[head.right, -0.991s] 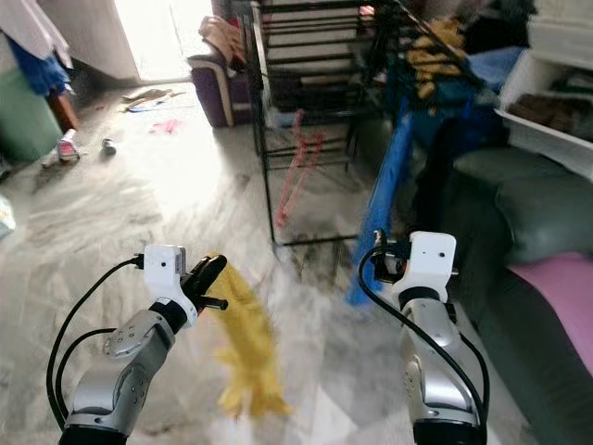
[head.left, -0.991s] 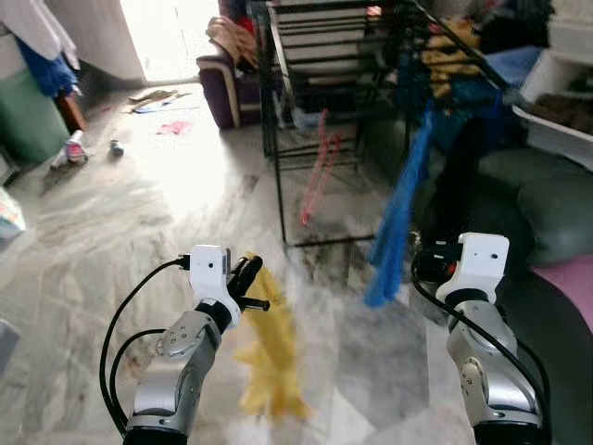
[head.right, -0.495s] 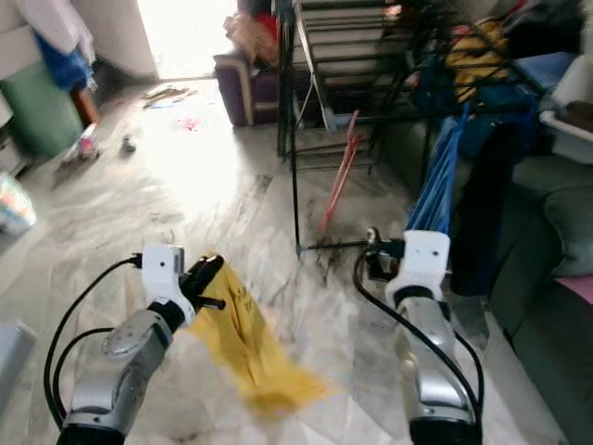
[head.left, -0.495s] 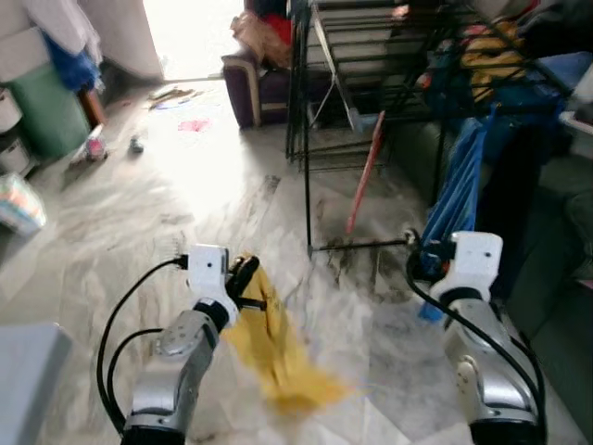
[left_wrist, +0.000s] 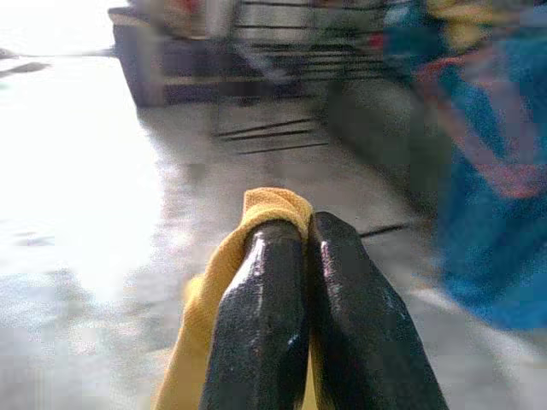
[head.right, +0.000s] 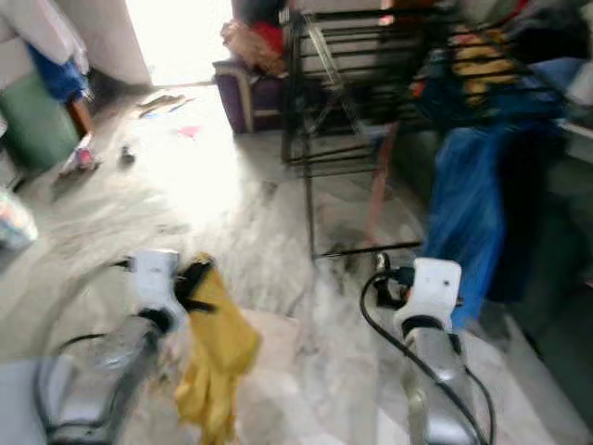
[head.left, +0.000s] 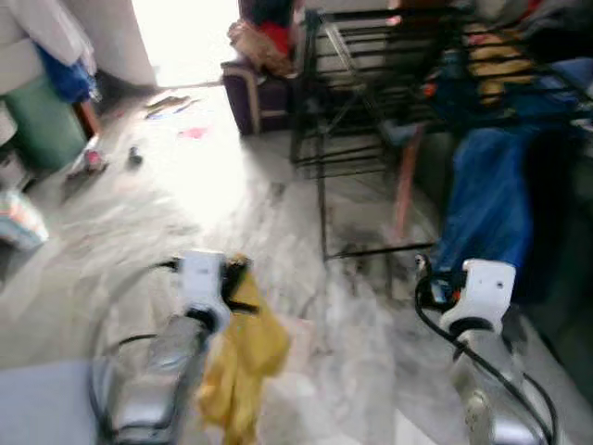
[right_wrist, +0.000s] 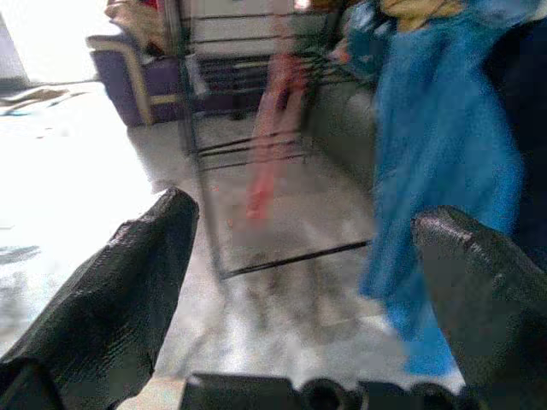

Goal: Hang hanger

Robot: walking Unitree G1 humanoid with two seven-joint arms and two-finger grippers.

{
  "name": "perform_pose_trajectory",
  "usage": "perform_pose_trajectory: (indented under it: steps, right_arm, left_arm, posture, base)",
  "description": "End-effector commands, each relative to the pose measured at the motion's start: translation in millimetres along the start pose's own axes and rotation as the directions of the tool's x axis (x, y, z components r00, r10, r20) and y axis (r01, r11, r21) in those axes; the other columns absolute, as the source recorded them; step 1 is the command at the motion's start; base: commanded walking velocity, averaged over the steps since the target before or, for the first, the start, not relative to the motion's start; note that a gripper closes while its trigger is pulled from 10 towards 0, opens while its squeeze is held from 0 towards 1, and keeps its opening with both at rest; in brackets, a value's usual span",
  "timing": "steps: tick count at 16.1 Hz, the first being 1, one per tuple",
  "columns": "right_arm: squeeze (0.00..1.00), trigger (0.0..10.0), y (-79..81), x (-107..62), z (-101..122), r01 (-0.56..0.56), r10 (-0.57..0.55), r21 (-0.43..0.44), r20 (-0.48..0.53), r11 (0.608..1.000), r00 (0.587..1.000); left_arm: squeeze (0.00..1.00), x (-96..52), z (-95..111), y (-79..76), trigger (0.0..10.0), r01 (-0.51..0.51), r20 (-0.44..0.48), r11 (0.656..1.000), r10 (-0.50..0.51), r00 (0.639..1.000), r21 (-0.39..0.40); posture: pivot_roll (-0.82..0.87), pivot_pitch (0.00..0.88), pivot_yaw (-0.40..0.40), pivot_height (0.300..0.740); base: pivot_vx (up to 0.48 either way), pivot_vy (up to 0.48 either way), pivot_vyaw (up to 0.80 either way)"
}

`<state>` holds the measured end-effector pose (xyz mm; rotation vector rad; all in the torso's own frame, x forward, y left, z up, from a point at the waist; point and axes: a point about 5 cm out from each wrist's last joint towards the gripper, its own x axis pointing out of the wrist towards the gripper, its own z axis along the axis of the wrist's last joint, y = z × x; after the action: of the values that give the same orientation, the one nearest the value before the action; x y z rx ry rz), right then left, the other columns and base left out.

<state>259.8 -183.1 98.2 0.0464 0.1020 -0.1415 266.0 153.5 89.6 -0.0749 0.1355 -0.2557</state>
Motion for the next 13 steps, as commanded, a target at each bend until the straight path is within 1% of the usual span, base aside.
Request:
perform_pose_trajectory:
  steps: [1, 2, 3, 4, 5, 6, 7, 9, 10, 11, 13]
  right_arm:
    - [0.00, 10.0, -6.4, -6.3, 5, 0.006, -0.006, -0.008, 0.008, 1.000, 1.000]
    - [0.00, 10.0, -10.5, -11.3, 4, 0.000, 0.000, -0.030, 0.000, 1.000, 1.000]
    - [0.00, 10.0, -16.7, -17.1, 2, -0.013, 0.013, -0.059, -0.013, 0.998, 1.000]
    - [0.00, 10.0, -18.3, -18.0, 2, -0.014, 0.013, -0.064, -0.015, 0.998, 1.000]
    - [0.00, 10.0, -22.4, -18.6, 3, -0.017, 0.016, -0.081, -0.017, 0.997, 1.000]
    - [0.00, 10.0, -23.9, -16.7, 4, -0.016, 0.014, -0.086, -0.015, 0.996, 1.000]
    - [0.00, 10.0, -23.1, -12.7, 7, -0.012, 0.011, -0.092, -0.007, 0.996, 1.000]
    - [0.00, 10.0, -21.2, -9.3, 11, -0.008, 0.007, -0.098, -0.003, 0.995, 1.000]
    - [0.00, 10.0, -21.7, -9.4, 11, 0.001, -0.001, -0.091, -0.002, 0.996, 1.000]
    - [0.00, 10.0, -22.4, -10.2, 11, 0.003, -0.004, -0.090, -0.002, 0.996, 1.000]
    - [0.00, 10.0, -24.0, -11.5, 11, 0.009, -0.009, -0.092, -0.004, 0.996, 1.000]
  left_arm:
    - [0.00, -7.0, 8, 5.3, 10.0, -0.021, 0.049, 0.999, 0.019, 0.999, 0.033]
    - [0.00, -16.5, 7, 14.3, 10.0, -0.053, 0.053, 0.997, 0.051, 0.997, 0.054]
    - [0.00, -28.7, 3, 25.4, 10.0, -0.072, 0.034, 0.995, 0.070, 0.997, 0.064]
    - [0.00, -31.1, 2, 27.6, 10.0, -0.079, 0.031, 0.995, 0.077, 0.997, 0.068]
    - [0.00, -36.6, 1, 32.1, 10.0, -0.081, 0.026, 0.994, 0.079, 0.996, 0.077]
    - [0.00, -36.5, 2, 33.4, 10.0, -0.080, 0.029, 0.994, 0.078, 0.997, 0.078]
    - [0.00, -33.3, 5, 31.6, 10.0, -0.063, 0.042, 0.996, 0.061, 0.997, 0.065]
    - [0.00, -26.2, 10, 25.1, 10.0, -0.039, 0.063, 0.998, 0.036, 0.997, 0.045]
    - [0.00, -23.0, 12, 22.6, 10.0, -0.032, 0.072, 0.999, 0.029, 0.997, 0.037]
    - [0.00, -21.0, 12, 19.8, 10.0, -0.014, 0.075, 1.000, 0.013, 0.997, 0.022]
    - [0.00, -19.4, 13, 14.7, 10.0, 0.016, 0.079, 1.000, -0.018, 0.997, 0.025]
  posture:
    - [0.00, 0.012, 0.029, 0.740]
    - [0.00, 0.014, 0.029, 0.740]
    - [0.00, 0.018, 0.022, 0.740]
    - [0.00, 0.018, 0.022, 0.740]
    - [0.00, 0.019, 0.016, 0.740]
    - [0.01, 0.017, 0.013, 0.740]
    - [0.01, 0.017, 0.013, 0.740]
    - [0.00, 0.015, 0.010, 0.740]
    - [0.00, 0.016, 0.011, 0.740]
    - [0.00, 0.016, 0.009, 0.740]
    - [0.00, 0.015, 0.006, 0.740]
  base:
    - [0.000, 0.000, 0.00]
    - [0.000, 0.000, 0.00]
    - [0.000, 0.000, 0.00]
    - [0.000, 0.000, 0.00]
    - [0.000, 0.000, 0.00]
    - [0.000, 0.000, 0.00]
    - [0.000, 0.000, 0.00]
    - [0.000, 0.000, 0.00]
    - [0.000, 0.000, -0.53]
    - [0.270, 0.000, 0.00]
    - [0.311, 0.000, 0.00]
